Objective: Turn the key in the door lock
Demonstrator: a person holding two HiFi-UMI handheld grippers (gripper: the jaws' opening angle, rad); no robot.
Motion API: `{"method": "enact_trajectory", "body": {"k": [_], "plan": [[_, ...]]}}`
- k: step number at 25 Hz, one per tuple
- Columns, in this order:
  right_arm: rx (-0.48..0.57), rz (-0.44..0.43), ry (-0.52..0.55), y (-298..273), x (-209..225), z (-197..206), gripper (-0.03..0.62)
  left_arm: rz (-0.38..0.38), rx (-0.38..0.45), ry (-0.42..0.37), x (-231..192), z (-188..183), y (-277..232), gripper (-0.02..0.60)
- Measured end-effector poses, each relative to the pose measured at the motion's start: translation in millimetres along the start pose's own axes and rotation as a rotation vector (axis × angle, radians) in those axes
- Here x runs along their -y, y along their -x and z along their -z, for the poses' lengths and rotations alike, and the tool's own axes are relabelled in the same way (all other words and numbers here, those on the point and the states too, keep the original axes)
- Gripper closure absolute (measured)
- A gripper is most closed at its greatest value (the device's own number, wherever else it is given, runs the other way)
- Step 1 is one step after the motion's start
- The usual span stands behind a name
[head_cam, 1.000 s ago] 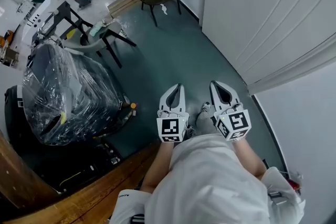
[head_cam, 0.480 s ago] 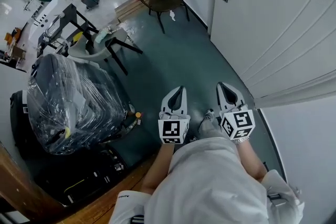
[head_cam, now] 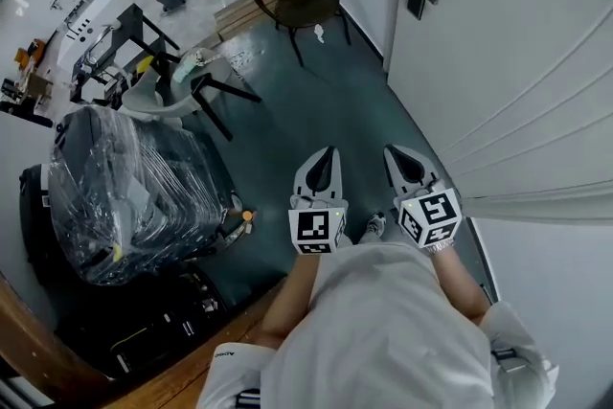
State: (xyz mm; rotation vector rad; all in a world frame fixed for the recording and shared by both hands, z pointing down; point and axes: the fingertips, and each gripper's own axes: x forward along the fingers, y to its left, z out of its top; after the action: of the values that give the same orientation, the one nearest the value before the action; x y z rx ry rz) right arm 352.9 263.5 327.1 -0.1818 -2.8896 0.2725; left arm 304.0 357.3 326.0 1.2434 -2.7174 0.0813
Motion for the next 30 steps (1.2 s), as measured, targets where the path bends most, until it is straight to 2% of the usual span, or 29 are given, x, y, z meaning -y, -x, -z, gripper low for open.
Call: {"method": "enact_trajectory", "body": {"k": [7, 12, 20, 30], "plan": [[-0.009, 0.047, -0.022, -16.7, 39.1, -8.1, 0.602, 0.010, -0.032, -0.010, -1.2, 1.3, -43.1, 0.572], [-0.018, 0.128, -0.048, -32.3, 70.8, -10.5, 0.602, 0.057, -0.029, -0.008, -7.1, -1.6, -74.8, 0.572], [-0.013, 0.216, -0.064, -93.5, 100.3, -31.7, 0.602, 0.127, -0.023, 0.007, -53.0, -13.0, -156.2, 0.572], [0.017, 0.379, -0.074, -162.4, 132.7, -64.5, 0.602, 0.293, 0.006, -0.016, -87.8, -36.4, -245.6, 0.572]]}}
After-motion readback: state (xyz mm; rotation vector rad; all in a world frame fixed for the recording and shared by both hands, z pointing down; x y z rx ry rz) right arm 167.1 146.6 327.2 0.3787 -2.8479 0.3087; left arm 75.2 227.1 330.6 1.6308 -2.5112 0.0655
